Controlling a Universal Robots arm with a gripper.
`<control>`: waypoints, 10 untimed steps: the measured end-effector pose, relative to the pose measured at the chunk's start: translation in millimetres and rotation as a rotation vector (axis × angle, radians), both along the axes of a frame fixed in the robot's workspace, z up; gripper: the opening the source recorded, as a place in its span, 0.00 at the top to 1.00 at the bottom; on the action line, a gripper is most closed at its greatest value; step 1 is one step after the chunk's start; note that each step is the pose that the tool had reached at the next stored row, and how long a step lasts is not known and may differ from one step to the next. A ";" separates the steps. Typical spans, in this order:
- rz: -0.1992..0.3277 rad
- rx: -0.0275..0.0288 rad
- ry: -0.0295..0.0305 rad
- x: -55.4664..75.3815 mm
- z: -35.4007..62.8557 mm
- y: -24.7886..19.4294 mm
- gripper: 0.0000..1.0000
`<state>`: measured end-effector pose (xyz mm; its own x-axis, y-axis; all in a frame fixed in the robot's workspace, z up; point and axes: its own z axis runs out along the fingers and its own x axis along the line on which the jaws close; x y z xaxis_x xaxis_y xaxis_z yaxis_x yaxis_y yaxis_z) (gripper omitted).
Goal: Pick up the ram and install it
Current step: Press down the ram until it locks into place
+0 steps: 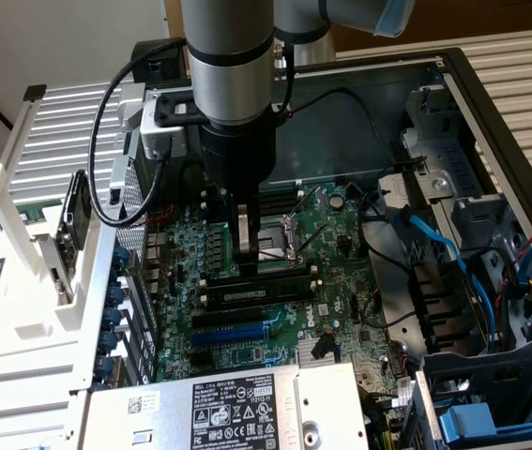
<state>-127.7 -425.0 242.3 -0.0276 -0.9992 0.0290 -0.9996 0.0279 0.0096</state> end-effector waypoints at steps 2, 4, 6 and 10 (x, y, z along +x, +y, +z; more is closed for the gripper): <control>0.000 0.0000 -0.0007 -3.1 0.0 0.0 0.89; 0.000 0.0001 -0.0014 -5.9 0.0 0.0 0.89; 0.000 0.0000 -0.0020 -8.8 0.0 0.0 0.89; 0.000 0.0001 -0.0029 -13.7 -0.2 0.0 0.89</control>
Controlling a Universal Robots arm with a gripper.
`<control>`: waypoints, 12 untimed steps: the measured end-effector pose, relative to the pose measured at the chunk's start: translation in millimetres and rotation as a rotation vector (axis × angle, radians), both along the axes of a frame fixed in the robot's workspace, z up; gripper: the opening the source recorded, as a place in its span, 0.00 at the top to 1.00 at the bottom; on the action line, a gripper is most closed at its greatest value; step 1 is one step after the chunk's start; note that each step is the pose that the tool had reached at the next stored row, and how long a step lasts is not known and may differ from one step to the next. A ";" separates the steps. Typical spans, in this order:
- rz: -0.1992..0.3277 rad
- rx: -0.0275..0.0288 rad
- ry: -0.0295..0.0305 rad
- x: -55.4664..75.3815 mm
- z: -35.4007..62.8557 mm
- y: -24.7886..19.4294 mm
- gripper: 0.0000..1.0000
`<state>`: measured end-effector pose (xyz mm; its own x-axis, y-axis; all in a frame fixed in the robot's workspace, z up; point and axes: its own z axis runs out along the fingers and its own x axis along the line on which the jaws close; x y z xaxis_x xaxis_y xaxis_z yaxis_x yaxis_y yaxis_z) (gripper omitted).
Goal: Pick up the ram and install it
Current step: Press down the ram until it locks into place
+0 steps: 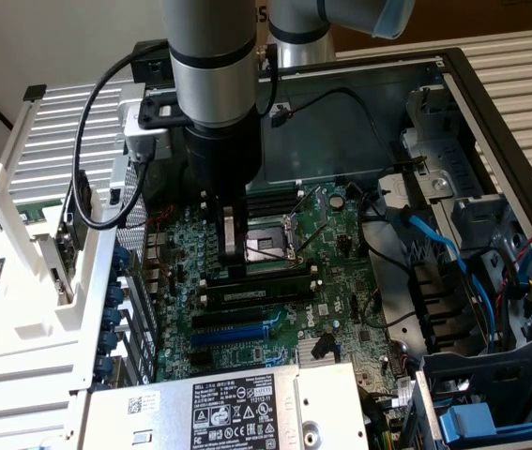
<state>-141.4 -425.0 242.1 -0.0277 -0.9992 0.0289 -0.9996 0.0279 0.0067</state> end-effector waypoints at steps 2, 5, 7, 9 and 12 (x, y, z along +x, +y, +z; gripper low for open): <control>0.000 0.0001 -0.0005 -1.2 -0.5 0.1 0.89; 0.000 -0.0002 -0.0019 -1.3 -1.5 0.0 0.89; 0.000 -0.0002 -0.0035 -1.7 -2.6 0.0 0.89; 0.000 -0.0001 -0.0046 -1.8 -3.4 0.0 0.89; 0.000 -0.0002 -0.0055 -2.0 -4.5 0.0 0.89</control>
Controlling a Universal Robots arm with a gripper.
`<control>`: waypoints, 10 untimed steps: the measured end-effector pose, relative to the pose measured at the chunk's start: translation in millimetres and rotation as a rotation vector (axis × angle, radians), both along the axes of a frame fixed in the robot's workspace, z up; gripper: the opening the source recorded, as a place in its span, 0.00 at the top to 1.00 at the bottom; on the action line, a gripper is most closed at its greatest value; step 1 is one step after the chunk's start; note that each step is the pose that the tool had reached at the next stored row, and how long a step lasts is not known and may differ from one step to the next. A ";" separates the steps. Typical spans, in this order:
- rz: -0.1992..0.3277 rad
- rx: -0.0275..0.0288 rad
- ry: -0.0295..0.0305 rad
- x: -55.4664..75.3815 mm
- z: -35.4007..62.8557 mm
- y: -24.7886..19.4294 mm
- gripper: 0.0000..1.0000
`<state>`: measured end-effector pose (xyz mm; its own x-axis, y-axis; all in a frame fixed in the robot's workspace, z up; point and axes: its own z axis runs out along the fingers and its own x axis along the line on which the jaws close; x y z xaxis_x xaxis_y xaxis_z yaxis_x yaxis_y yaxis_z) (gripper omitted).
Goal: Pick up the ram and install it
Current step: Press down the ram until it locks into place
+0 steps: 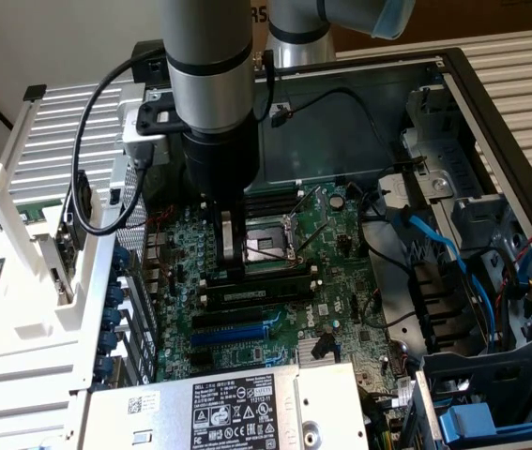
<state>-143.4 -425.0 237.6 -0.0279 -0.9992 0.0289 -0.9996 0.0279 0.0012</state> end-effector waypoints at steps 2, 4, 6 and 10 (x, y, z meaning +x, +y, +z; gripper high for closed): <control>0.000 0.0001 -0.0005 -0.1 -0.7 0.0 0.89; 0.000 0.0002 -0.0009 -0.1 -1.6 0.0 0.89; 0.000 0.0000 -0.0009 -0.2 -2.4 0.0 0.89; 0.000 0.0001 -0.0010 -0.3 -4.0 0.0 0.89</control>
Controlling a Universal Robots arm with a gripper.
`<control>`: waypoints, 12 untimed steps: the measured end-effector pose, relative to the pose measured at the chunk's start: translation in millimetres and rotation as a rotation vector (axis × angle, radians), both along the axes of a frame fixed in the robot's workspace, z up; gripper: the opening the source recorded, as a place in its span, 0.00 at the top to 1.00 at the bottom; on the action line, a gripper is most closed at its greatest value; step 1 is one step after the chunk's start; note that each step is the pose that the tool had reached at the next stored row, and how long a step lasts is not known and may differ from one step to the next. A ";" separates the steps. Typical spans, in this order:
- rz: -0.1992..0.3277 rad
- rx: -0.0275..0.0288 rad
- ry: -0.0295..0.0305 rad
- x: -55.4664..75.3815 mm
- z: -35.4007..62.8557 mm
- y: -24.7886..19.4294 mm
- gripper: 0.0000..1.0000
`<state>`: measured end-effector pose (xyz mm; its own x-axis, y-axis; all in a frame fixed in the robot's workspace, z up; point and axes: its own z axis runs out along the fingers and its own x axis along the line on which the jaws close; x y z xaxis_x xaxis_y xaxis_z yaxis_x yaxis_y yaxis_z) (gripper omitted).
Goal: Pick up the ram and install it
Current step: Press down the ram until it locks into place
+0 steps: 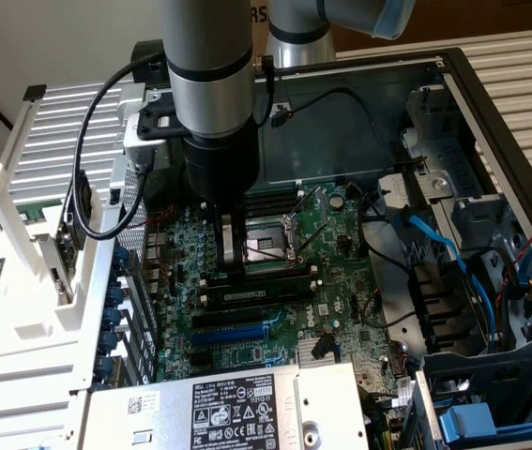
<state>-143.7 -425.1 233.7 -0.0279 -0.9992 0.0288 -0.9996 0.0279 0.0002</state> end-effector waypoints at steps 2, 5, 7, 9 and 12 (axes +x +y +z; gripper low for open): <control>0.000 0.0000 0.0000 -0.1 -0.7 0.0 0.89; 0.000 0.0001 -0.0001 -0.1 -2.0 0.0 0.89; 0.000 0.0000 0.0000 -0.3 -3.0 0.0 0.89; 0.000 -0.0002 0.0000 -0.3 -4.0 0.0 0.89; 0.000 -0.0006 0.0004 -0.5 -5.2 -0.1 0.89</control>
<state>-144.2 -425.1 228.4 -0.0279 -0.9992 0.0293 -0.9996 0.0279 0.0006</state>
